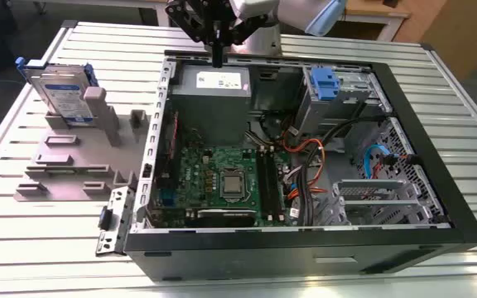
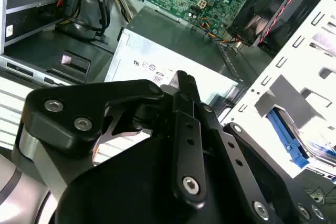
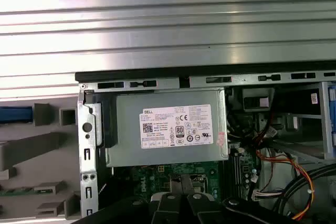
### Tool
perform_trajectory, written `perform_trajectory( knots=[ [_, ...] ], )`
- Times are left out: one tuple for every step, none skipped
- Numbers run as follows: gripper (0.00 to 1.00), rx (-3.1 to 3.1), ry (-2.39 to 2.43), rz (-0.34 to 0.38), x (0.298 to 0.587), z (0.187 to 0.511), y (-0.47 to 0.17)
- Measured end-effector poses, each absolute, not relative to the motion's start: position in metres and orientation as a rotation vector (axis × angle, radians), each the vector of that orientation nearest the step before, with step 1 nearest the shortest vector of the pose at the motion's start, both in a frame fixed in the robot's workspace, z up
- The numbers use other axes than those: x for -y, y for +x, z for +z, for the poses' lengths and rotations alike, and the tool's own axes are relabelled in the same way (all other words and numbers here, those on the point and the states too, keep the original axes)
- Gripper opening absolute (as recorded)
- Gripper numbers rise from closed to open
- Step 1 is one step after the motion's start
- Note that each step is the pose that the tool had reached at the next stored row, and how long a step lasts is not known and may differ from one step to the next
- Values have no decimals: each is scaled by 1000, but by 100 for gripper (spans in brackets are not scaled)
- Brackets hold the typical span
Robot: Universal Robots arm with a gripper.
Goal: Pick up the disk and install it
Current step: 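Reach for the disk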
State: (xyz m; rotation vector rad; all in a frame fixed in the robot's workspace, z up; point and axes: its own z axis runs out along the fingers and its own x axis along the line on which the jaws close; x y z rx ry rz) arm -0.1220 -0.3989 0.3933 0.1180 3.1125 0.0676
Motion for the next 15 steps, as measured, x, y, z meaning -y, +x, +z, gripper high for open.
perform_trajectory(
  knots=[
    [11,-3112,118,68,399,393,-122],
    [11,-3112,118,68,399,393,-122],
    [11,-3112,118,68,399,393,-127],
    [11,-3112,118,68,399,393,-127],
    [11,-3112,118,68,399,393,-127],
    [11,-3112,118,68,399,393,-127],
    [11,-3113,118,68,399,393,-128],
    [11,-3112,118,68,399,393,-128],
    [11,-3112,118,68,399,393,-128],
    [11,-3112,118,68,399,393,-128],
    [11,-3112,118,68,399,393,-129],
    [11,-3112,118,68,399,393,-129],
    [11,-3112,118,68,399,393,-130],
    [11,-3113,118,68,399,393,-130],
    [11,-3112,118,68,399,393,-131]
  ],
)
